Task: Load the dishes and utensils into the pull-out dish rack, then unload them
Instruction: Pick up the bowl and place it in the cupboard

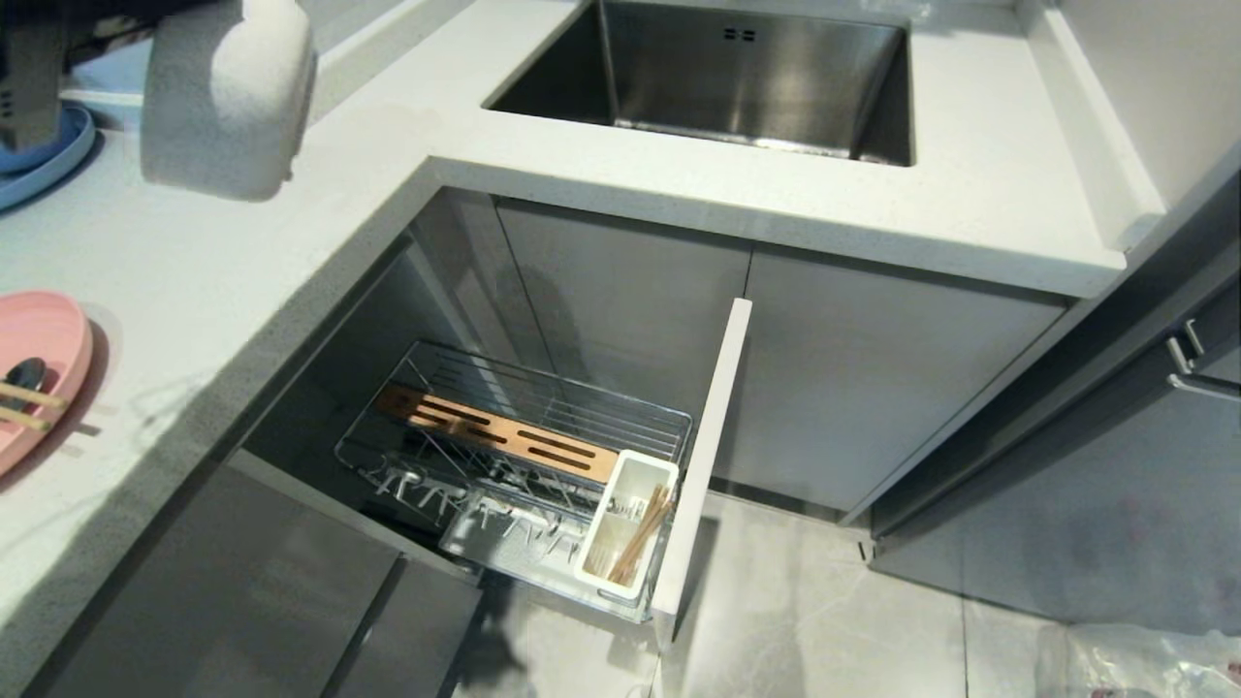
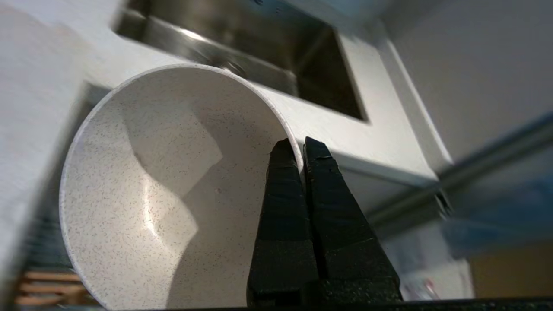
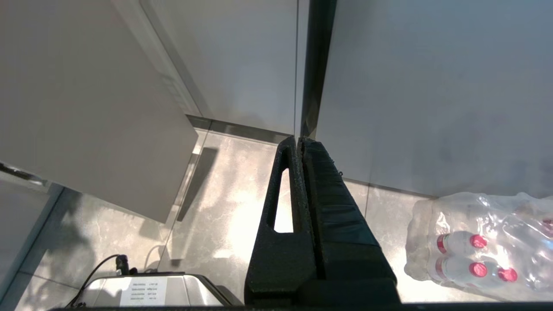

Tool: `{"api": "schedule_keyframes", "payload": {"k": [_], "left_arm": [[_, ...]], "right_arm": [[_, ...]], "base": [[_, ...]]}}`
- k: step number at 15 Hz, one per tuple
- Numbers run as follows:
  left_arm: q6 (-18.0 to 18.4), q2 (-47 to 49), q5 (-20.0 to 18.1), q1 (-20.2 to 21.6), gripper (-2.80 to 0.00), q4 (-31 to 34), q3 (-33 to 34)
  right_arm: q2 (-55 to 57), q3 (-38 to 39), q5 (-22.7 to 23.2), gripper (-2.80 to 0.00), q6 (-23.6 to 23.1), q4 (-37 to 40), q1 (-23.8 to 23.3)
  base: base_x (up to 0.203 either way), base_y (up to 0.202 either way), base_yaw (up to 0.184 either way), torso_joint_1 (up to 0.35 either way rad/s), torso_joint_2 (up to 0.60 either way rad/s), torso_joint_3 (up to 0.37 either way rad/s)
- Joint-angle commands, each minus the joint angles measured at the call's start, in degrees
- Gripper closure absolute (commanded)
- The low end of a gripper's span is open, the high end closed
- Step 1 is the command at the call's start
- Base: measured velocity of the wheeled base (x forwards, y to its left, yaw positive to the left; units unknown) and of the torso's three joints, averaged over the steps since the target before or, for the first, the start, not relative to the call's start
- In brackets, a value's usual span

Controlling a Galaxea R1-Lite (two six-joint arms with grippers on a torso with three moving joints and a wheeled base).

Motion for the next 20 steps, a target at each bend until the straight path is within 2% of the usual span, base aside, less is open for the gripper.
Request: {"api": "schedule_keyframes", "payload": {"k": [1,2,5,7,8,9,11,13,14,15,17,20], "left_arm": [[0.1,-5.4,0.7,-6.6,0.00,1.0,5.6],[0.2,-6.0,3.0,-9.3,0.00,4.7,6.5],[-0.1,-6.1,19.0,-16.1,0.00,17.2,6.7],[-1.6,-5.4,23.0,-17.5,0.00,23.7,6.9],[-4.4,-3.5,25.5,-17.8,0.00,28.0,6.6],[-9.1,-0.6,27.9,-18.2,0.00,29.8,6.0],[-21.1,4.6,29.8,-20.9,0.00,29.8,3.4],[-33.2,8.8,30.4,-25.3,0.00,25.7,-0.2],[-38.8,10.4,30.9,-26.3,0.00,20.8,-1.4],[-42.1,12.0,31.6,-26.6,0.00,15.1,-1.9],[-44.7,14.3,34.2,-25.5,0.00,3.8,-0.4],[-45.8,18.7,37.4,-20.6,0.00,-11.3,5.3]], "right_arm": [[0.0,0.1,0.0,0.00,0.0,0.0,0.0],[0.0,0.1,0.0,0.00,0.0,0.0,0.0],[0.0,0.1,0.0,0.00,0.0,0.0,0.0],[0.0,0.1,0.0,0.00,0.0,0.0,0.0],[0.0,0.1,0.0,0.00,0.0,0.0,0.0],[0.0,0.1,0.0,0.00,0.0,0.0,0.0],[0.0,0.1,0.0,0.00,0.0,0.0,0.0],[0.0,0.1,0.0,0.00,0.0,0.0,0.0],[0.0,0.1,0.0,0.00,0.0,0.0,0.0],[0.0,0.1,0.0,0.00,0.0,0.0,0.0],[0.0,0.1,0.0,0.00,0.0,0.0,0.0],[0.0,0.1,0.0,0.00,0.0,0.0,0.0]], "base": [[0.000,0.000,0.000,0.000,0.00,0.000],[0.000,0.000,0.000,0.000,0.00,0.000],[0.000,0.000,0.000,0.000,0.00,0.000],[0.000,0.000,0.000,0.000,0.00,0.000],[0.000,0.000,0.000,0.000,0.00,0.000],[0.000,0.000,0.000,0.000,0.00,0.000],[0.000,0.000,0.000,0.000,0.00,0.000],[0.000,0.000,0.000,0.000,0.00,0.000],[0.000,0.000,0.000,0.000,0.00,0.000],[0.000,0.000,0.000,0.000,0.00,0.000],[0.000,0.000,0.000,0.000,0.00,0.000],[0.000,0.000,0.000,0.000,0.00,0.000]]}}
